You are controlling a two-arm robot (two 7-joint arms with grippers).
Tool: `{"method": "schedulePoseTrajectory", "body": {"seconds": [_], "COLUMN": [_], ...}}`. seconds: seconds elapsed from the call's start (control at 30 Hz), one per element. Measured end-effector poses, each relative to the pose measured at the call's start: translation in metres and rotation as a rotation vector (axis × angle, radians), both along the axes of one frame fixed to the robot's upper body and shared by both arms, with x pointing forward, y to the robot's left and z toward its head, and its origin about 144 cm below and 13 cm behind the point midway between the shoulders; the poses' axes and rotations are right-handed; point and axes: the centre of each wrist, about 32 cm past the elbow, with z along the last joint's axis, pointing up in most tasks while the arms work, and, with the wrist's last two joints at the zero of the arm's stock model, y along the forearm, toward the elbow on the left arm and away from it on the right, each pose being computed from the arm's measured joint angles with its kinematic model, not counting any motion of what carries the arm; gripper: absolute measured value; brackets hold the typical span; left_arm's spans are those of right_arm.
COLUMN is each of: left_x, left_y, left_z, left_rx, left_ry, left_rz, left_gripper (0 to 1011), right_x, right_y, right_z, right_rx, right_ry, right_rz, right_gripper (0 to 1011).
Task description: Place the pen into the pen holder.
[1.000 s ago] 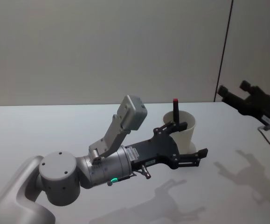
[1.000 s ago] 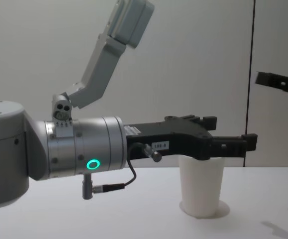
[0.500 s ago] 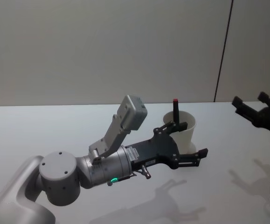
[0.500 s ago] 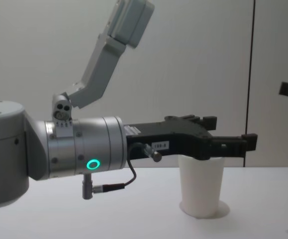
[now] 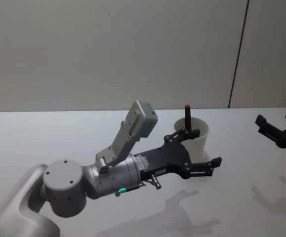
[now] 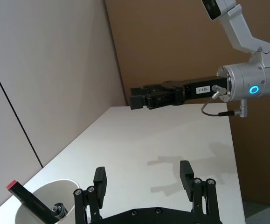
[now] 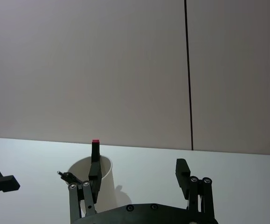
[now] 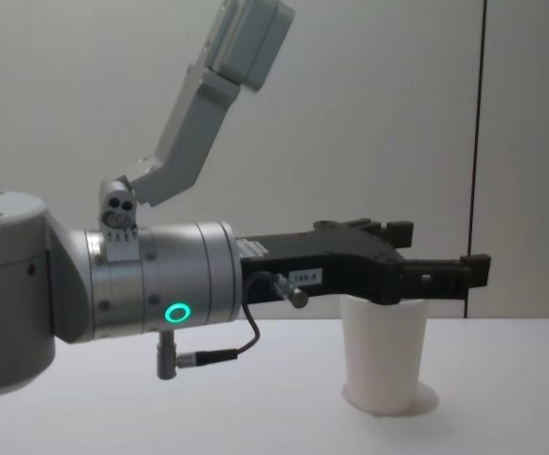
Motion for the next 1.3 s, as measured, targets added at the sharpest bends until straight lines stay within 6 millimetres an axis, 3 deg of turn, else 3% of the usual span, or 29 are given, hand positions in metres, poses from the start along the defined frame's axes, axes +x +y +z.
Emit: {"method": "schedulePoseTrajectory", "body": {"seconds": [1.3], "left_x": [-0.004], "left_y": [0.002], "left_z": [-0.001], "left_rx": [0.002], "left_ry": [-0.007], "left_rz": [0.046], "left_gripper": [1003], "right_x": [-0.015], "right_y": [0.011], "right_z": [-0.003], "right_rx": [-0.063], "right_ry": [0.008], "right_rz": [-0.034], "right_gripper": [1001]}}
